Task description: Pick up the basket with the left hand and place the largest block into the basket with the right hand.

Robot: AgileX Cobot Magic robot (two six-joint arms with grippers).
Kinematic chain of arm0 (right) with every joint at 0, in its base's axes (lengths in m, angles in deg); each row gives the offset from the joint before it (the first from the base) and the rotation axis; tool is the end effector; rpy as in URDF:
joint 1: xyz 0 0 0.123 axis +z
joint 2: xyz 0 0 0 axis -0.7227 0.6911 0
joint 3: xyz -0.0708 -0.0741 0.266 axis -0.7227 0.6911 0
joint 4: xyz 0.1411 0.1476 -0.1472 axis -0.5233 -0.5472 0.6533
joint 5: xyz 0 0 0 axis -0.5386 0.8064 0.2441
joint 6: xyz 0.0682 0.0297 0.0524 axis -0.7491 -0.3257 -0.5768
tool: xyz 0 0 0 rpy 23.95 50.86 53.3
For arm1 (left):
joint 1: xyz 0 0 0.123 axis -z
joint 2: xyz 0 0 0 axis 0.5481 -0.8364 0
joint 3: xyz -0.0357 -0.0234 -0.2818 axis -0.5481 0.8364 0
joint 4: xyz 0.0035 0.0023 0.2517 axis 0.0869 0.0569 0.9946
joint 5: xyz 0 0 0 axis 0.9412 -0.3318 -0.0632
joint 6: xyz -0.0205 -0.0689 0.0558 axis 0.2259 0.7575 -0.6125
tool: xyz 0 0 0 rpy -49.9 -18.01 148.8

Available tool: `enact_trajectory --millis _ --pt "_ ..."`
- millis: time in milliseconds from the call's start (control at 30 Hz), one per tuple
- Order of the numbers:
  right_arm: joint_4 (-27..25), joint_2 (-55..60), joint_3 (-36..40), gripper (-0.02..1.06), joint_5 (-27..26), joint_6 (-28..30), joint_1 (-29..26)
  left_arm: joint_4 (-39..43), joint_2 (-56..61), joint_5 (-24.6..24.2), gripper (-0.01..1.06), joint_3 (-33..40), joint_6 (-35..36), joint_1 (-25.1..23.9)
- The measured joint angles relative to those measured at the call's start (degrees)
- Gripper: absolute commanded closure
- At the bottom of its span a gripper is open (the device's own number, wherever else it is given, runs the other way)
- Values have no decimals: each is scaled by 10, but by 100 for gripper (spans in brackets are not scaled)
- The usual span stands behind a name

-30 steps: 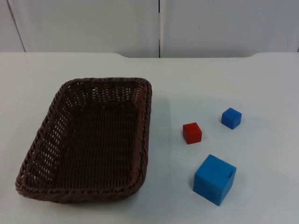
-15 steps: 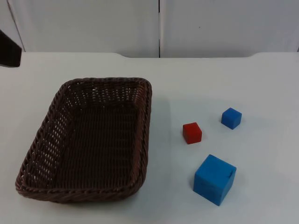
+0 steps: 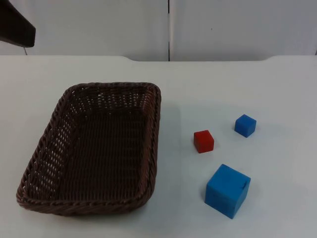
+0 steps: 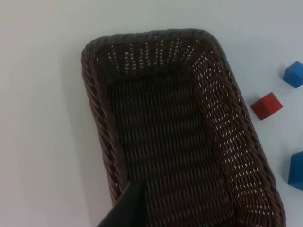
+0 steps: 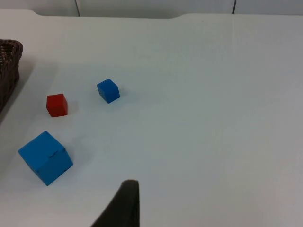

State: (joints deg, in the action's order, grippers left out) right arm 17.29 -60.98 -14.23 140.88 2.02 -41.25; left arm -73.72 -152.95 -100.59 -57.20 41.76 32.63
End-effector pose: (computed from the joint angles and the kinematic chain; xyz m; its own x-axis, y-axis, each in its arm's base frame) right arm -0.0075 0.0015 0.2800 -0.4607 -0.0478 -0.8863 -0.1117 0.9937 0.0044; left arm 0.2143 -0.0350 0.3010 -0.7498 0.0223 -0.6612 0.2813 0.9153 -0.2882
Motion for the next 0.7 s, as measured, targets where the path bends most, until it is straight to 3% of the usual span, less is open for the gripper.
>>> enact_trajectory --millis 467,700 --pt "0 0 0 -1 0 0 0 -1 -99 1 0 -13 -8 0" --pt "0 0 0 -1 0 0 0 -1 -159 1 0 -56 -3 0"
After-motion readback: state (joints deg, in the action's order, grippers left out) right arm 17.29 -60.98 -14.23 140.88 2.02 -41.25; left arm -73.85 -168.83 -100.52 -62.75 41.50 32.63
